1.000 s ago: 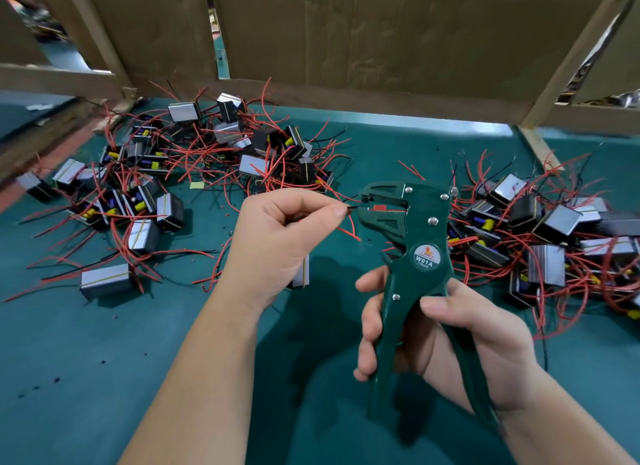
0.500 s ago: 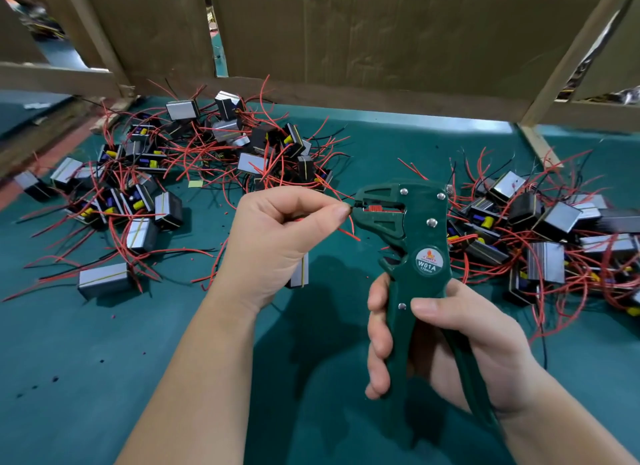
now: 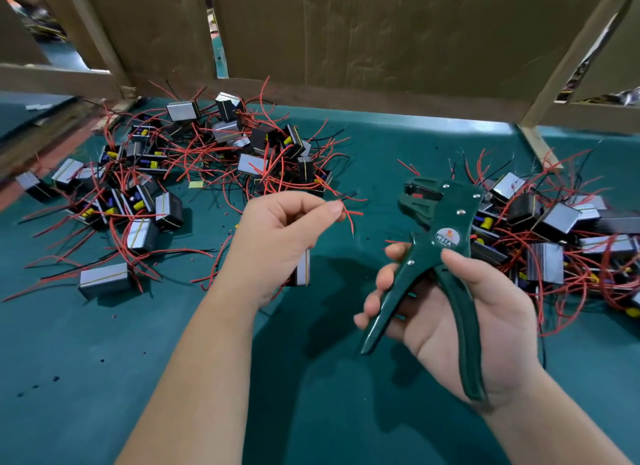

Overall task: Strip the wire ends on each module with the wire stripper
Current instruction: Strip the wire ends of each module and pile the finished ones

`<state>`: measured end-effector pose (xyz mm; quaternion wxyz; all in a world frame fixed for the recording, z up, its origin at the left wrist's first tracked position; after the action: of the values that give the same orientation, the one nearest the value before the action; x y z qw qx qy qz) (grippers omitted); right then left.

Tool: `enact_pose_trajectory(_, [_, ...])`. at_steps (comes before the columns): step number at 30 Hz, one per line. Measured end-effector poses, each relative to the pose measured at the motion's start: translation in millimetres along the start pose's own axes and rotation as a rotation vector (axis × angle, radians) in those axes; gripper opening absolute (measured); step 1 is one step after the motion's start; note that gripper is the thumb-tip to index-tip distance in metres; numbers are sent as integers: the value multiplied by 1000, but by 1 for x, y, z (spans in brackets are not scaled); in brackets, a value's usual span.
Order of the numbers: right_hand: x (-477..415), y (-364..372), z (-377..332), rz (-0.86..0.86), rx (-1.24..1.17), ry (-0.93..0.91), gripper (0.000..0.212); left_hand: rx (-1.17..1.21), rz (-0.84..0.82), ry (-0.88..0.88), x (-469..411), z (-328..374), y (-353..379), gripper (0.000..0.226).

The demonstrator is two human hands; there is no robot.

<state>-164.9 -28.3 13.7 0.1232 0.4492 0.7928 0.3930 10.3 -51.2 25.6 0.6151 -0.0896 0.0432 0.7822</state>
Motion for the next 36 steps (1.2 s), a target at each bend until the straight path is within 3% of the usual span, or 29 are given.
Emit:
enact_pose_trajectory(3, [-1, -2, 3, 12, 19, 71, 56, 78, 28, -1, -1, 1, -2, 13])
enact_pose_trajectory(6, [2, 3, 10, -86, 29, 156, 54, 109, 35, 18, 0, 3, 1, 12])
enact_pose_trajectory(9, [4, 9, 13, -204, 30, 163, 47, 143, 42, 22, 2, 5, 2, 10])
enact_pose_trajectory(15, [6, 10, 12, -250, 112, 140, 45, 161, 48, 93, 4, 11, 3, 11])
enact_pose_trajectory(17, [6, 11, 12, -241, 117, 136, 43, 153, 25, 102, 4, 11, 5, 3])
enact_pose_trajectory(26, [8, 11, 16, -89, 182, 87, 37, 126, 13, 98, 3, 10, 6, 16])
enact_pose_trajectory(30, [5, 9, 13, 106, 173, 51, 38, 140, -2, 9, 0, 1, 8, 28])
enact_pose_trajectory(33, [1, 7, 9, 53, 75, 9, 45, -4, -60, 12, 1, -5, 15, 41])
enact_pose_trajectory(36, [1, 5, 5, 11, 19, -78, 56, 16, -19, -11, 0, -5, 15, 42])
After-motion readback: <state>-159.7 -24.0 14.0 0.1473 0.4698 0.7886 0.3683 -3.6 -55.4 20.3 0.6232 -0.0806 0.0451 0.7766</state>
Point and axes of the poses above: each hand's wrist, its own x-axis away from the middle knuckle, its own y-axis out of the palm, z = x × y, the point moved 3 cm from there along -x, towards the middle knuckle, and after that the axes turned 2 degrees about z, right-handed, at the moved point
